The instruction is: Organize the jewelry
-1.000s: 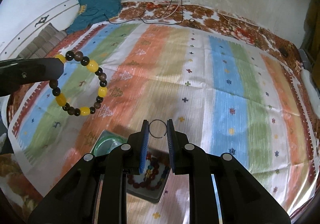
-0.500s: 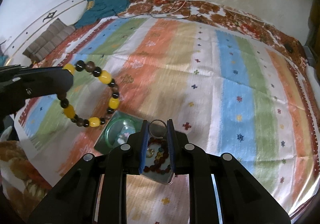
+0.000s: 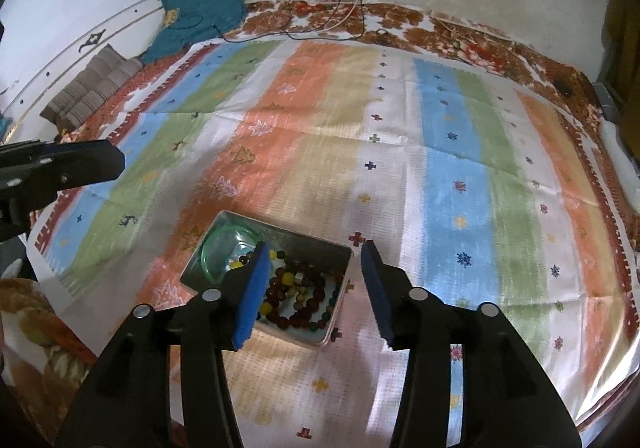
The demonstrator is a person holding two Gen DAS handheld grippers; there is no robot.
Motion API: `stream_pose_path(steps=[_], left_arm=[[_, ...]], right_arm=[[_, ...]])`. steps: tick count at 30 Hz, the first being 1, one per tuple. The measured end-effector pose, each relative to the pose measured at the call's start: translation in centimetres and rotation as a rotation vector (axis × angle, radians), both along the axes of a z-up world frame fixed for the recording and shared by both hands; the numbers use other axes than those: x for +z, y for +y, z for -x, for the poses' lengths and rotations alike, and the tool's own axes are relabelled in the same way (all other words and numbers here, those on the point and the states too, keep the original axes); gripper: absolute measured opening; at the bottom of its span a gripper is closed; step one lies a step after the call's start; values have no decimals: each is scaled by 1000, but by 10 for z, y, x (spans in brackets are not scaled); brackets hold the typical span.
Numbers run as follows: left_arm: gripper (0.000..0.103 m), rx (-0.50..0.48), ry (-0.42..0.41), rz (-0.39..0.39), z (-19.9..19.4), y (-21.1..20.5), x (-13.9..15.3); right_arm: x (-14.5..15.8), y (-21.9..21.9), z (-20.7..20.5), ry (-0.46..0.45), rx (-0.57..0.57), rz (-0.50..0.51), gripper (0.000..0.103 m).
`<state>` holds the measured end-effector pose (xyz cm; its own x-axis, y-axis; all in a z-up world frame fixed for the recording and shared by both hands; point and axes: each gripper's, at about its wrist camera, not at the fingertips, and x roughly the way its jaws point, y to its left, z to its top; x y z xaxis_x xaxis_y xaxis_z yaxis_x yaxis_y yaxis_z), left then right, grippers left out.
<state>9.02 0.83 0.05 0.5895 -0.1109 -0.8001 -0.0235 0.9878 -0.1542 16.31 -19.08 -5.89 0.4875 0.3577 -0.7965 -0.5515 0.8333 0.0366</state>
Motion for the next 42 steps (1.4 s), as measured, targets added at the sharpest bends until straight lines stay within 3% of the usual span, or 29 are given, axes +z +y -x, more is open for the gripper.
stream_pose_path(steps=[10, 14, 26, 30, 42], left_arm=[[49, -19, -11, -58, 28, -9, -5], [63, -40, -19, -48, 38, -14, -6], [87, -43, -65, -65, 62, -22, -8], [88, -55, -67, -43, 65, -23, -10], [97, -24, -123, -97, 77, -24, -9]], right_arm=[[11, -20, 20, -46, -12, -38, 64], [15, -22, 28, -69, -6, -34, 69], [21, -24, 44, -98, 4, -27, 86], [21, -23, 47, -87, 4, -12, 89], [32, -38, 66, -101, 2, -85, 95]])
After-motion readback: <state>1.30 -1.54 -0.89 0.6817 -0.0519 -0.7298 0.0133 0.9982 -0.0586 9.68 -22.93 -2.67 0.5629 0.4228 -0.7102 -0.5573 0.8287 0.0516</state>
